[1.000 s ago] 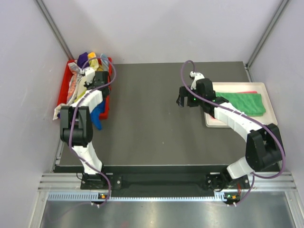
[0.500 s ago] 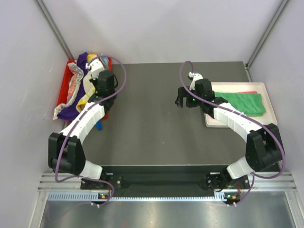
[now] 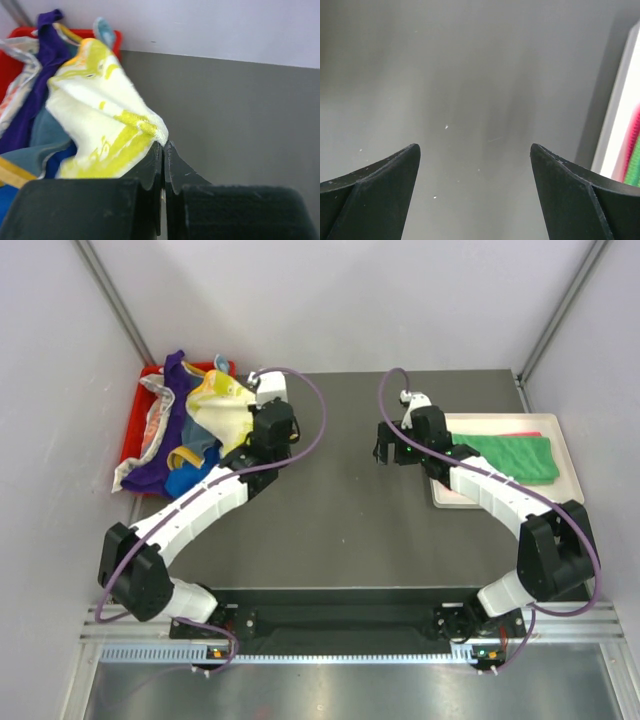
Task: Fold and stack the towels
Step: Move the towel to the center of the board
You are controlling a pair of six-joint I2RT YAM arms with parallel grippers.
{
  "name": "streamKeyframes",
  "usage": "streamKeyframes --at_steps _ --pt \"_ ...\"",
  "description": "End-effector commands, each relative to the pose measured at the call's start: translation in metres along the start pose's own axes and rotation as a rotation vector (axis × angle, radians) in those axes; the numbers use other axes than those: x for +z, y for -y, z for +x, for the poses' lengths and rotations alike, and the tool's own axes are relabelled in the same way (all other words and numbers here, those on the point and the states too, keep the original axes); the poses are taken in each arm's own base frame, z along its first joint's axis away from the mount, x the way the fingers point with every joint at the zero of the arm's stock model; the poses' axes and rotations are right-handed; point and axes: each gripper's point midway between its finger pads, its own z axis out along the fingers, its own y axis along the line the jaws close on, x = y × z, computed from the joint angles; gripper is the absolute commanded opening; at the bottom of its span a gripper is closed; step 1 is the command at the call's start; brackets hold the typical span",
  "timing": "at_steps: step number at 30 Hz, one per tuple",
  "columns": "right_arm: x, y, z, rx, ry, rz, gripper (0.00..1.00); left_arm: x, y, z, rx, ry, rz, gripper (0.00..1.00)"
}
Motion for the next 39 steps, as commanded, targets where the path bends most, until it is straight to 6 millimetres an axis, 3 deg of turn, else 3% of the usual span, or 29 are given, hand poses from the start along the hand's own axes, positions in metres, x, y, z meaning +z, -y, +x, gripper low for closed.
streamKeyframes --at_steps 1,5,11,14,17,19,22,26,28,29,30,31,34,35,36,37,39 --pt "-0.013 0.004 -0.022 0.009 0.075 0.048 0.91 -0.027 0.036 -0.033 -0.017 0.052 0.138 0.0" --pt "-0.014 0.025 -0.025 0.055 0.08 0.11 0.91 -0.057 0.079 -0.02 0.017 0.013 0.284 0.0" --pt "-0.021 0.049 -0.029 0.15 0.095 0.129 0.91 -0.113 0.148 0.028 0.093 -0.103 0.543 0.0" --pt "-0.028 0.052 -0.029 0.167 0.103 0.136 0.91 -0.151 0.177 0.05 0.122 -0.148 0.675 0.0" --pt "-0.03 0.049 -0.018 0.179 0.092 0.112 0.91 -0.207 0.2 0.071 0.127 -0.2 0.843 0.0" --pt "-0.03 0.045 -0.01 0.18 0.074 0.09 0.91 -0.24 0.204 0.084 0.146 -0.224 0.925 0.0" --pt "-0.026 0.047 0.016 0.174 0.023 0.099 0.91 -0.289 0.208 0.107 0.095 -0.325 1.083 0.0" --pt "-0.021 0.039 0.038 0.147 -0.017 0.099 0.9 -0.318 0.193 0.141 0.11 -0.429 1.116 0.0" --pt "-0.018 0.034 0.045 0.136 -0.032 0.091 0.9 -0.322 0.182 0.155 0.116 -0.458 1.11 0.0" --pt "-0.016 0.03 0.046 0.131 -0.038 0.084 0.9 -0.319 0.174 0.147 0.059 -0.448 1.065 0.07" --pt "-0.013 0.024 0.051 0.117 -0.057 0.075 0.9 -0.312 0.163 0.154 0.064 -0.456 1.024 0.07" --pt "-0.01 0.021 0.052 0.109 -0.065 0.072 0.9 -0.309 0.155 0.143 0.03 -0.433 1.0 0.07" --pt "-0.002 0.003 0.057 0.097 -0.08 0.049 0.9 -0.267 0.116 0.133 -0.036 -0.364 0.701 0.31" --pt "0.001 -0.002 0.058 0.1 -0.084 0.034 0.9 -0.257 0.108 0.128 -0.093 -0.359 0.624 0.34" --pt "0.005 -0.01 0.065 0.1 -0.102 0.021 0.9 -0.24 0.086 0.13 -0.061 -0.34 0.501 0.38" --pt "0.007 -0.016 0.065 0.097 -0.103 0.01 0.9 -0.22 0.077 0.123 -0.1 -0.339 0.412 0.38" --pt "0.014 -0.022 0.073 0.093 -0.119 0.009 0.9 -0.199 0.068 0.123 -0.154 -0.351 0.337 0.41"
